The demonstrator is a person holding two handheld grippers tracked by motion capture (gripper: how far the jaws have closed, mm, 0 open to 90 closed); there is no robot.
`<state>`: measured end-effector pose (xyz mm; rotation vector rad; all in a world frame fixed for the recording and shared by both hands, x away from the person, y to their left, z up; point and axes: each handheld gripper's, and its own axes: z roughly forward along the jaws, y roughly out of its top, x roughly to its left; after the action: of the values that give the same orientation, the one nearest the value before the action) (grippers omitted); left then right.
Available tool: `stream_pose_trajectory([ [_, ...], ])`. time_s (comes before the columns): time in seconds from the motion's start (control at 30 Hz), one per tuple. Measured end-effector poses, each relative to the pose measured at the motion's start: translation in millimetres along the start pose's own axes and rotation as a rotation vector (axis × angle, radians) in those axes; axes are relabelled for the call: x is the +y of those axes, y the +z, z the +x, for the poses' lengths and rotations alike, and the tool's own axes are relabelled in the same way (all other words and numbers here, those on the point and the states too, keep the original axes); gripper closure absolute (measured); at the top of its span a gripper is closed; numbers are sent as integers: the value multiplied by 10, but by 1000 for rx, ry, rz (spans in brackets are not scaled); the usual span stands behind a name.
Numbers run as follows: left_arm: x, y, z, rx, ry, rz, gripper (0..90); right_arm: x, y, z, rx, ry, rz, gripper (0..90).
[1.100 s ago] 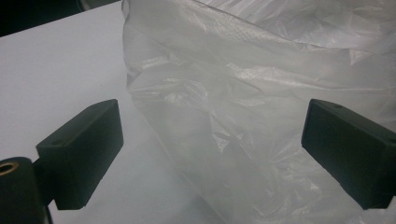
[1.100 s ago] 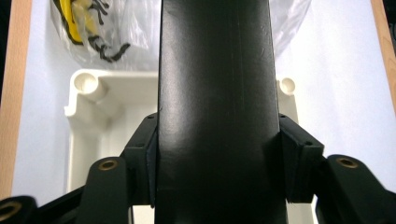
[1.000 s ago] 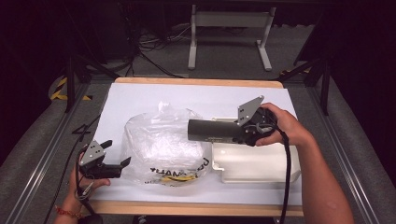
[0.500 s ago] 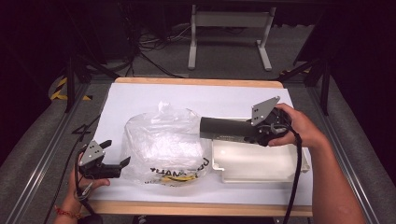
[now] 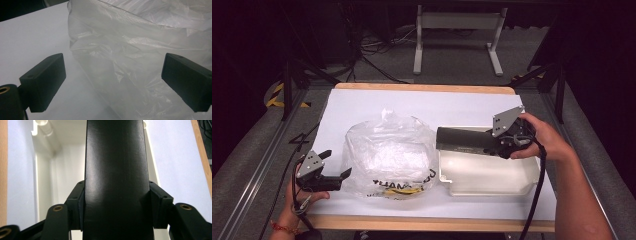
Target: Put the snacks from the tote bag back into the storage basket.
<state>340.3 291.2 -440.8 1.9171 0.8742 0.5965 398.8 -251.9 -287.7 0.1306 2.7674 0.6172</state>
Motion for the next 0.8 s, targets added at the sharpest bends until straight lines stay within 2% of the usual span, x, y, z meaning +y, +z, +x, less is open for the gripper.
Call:
stream_pose_trajectory([
  [0.43,1,4,-3,-1,0,1,64,-185,4,-3,14,7,49,427],
  [0.8,-1,2,-2,-1,0,2,65,-214,110,4,57,-11,89,427],
])
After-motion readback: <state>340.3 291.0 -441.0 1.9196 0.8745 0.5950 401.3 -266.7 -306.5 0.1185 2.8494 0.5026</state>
